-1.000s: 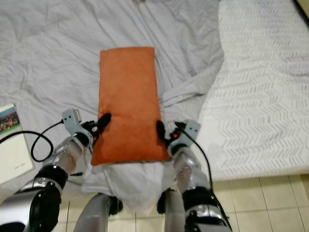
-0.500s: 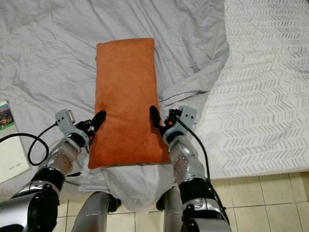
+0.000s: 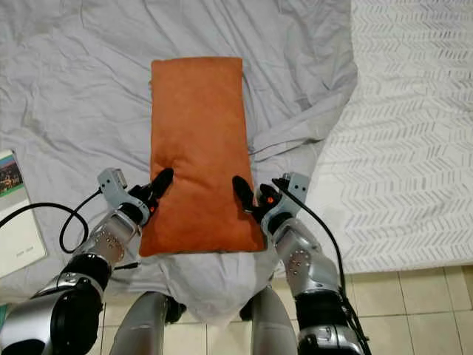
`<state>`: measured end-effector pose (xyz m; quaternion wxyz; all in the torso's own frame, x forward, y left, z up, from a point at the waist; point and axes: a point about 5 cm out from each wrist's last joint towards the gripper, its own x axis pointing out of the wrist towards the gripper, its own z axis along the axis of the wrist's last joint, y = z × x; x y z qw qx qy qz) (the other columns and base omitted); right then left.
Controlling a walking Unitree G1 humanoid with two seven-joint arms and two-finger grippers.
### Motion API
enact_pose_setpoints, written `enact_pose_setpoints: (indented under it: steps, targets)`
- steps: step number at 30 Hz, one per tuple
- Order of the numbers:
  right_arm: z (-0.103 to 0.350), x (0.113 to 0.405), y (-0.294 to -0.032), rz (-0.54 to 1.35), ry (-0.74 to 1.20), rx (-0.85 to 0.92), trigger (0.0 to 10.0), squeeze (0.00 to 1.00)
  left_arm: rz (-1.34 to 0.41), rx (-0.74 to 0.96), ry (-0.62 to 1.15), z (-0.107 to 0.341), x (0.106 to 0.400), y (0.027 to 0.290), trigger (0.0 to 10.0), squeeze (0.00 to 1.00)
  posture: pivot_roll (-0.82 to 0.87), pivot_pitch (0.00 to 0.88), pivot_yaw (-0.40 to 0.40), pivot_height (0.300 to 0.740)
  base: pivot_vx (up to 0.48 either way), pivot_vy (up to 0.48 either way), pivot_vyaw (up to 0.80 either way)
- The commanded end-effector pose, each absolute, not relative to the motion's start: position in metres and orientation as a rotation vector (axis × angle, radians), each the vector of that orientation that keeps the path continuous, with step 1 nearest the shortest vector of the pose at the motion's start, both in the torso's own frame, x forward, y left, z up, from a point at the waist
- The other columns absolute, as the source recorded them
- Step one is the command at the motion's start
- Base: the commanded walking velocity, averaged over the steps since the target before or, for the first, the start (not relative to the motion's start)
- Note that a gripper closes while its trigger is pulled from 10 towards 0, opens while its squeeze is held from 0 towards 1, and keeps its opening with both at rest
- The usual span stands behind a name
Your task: Clean up the room
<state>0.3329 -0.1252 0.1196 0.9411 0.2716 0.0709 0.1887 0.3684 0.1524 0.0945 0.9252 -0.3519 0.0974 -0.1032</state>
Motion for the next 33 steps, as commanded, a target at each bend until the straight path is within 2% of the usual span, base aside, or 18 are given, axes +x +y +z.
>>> enact_pose_setpoints:
  steps: [1, 10, 13, 18, 20, 22, 24, 25, 29, 30, 31, 32, 33]
  targets:
    - [0.118, 0.323, -0.122, 0.433, 0.175, 0.564, 10.0, 0.0, -0.208, -0.737, 0.333, 0.067, 0.354, 0.138, 10.0, 0.0, -0.08, 0.585, -0.041, 0.74, 0.0, 0.0, 0.0]
    - [0.128, 0.303, -0.132, 0.525, 0.215, 0.511, 10.0, 0.0, -0.185, -0.733, 0.354, 0.06, 0.35, 0.141, 10.0, 0.0, -0.09, 0.592, -0.041, 0.74, 0.0, 0.0, 0.0]
    - [0.111, 0.298, -0.131, 0.513, 0.296, 0.447, 10.0, 0.0, -0.182, -0.724, 0.361, 0.059, 0.35, 0.142, 10.0, 0.0, -0.09, 0.595, -0.04, 0.74, 0.0, 0.0, 0.0]
    - [0.085, 0.304, -0.133, 0.43, 0.347, 0.475, 10.0, 0.0, -0.178, -0.716, 0.361, 0.059, 0.35, 0.142, 10.0, 0.0, -0.09, 0.593, -0.035, 0.74, 0.0, 0.0, 0.0]
    - [0.07, 0.307, -0.122, 0.397, 0.378, 0.543, 10.0, 0.0, -0.179, -0.713, 0.358, 0.06, 0.35, 0.142, 10.0, 0.0, -0.1, 0.6, -0.035, 0.74, 0.0, 0.0, 0.0]
    - [0.059, 0.307, -0.103, 0.409, 0.419, 0.528, 10.0, 0.0, -0.183, -0.71, 0.358, 0.06, 0.35, 0.141, 10.0, 0.0, -0.1, 0.601, -0.034, 0.74, 0.0, 0.0, 0.0]
    - [0.058, 0.307, -0.096, 0.413, 0.423, 0.533, 10.0, 0.0, -0.188, -0.708, 0.359, 0.06, 0.35, 0.14, 10.0, 0.0, -0.08, 0.6, -0.03, 0.74, 0.0, 0.0, 0.0]
    - [0.054, 0.303, -0.082, 0.424, 0.44, 0.544, 10.0, 0.0, -0.204, -0.697, 0.363, 0.06, 0.35, 0.137, 10.0, 0.0, -0.09, 0.596, -0.031, 0.74, 0.0, 0.0, 0.0]
    - [0.043, 0.298, -0.069, 0.413, 0.482, 0.547, 10.0, 0.0, -0.216, -0.671, 0.368, 0.059, 0.349, 0.137, 10.0, 0.0, -0.09, 0.599, -0.033, 0.74, 0.0, 0.0, 0.0]
    - [0.04, 0.298, -0.069, 0.397, 0.488, 0.557, 7.3, 0.0, -0.217, -0.668, 0.365, 0.058, 0.349, 0.137, 0.0, 0.0, -0.09, 0.598, -0.033, 0.74, 0.0, 0.0, 0.0]
    - [0.04, 0.298, -0.069, 0.397, 0.488, 0.557, 7.3, 0.0, -0.217, -0.668, 0.365, 0.058, 0.349, 0.137, 0.0, 0.0, -0.09, 0.598, -0.033, 0.74, 0.0, 0.0, 0.0]
    - [0.039, 0.297, -0.068, 0.392, 0.49, 0.56, 0.0, 0.0, -0.223, -0.669, 0.361, 0.059, 0.348, 0.137, 0.0, 0.0, -0.08, 0.597, -0.032, 0.74, 0.0, 0.0, 0.0]
    - [0.038, 0.298, -0.067, 0.379, 0.483, 0.556, 0.0, 0.0, -0.229, -0.665, 0.359, 0.058, 0.348, 0.136, 0.0, 0.0, -0.08, 0.595, -0.032, 0.74, 0.0, 0.0, 0.0]
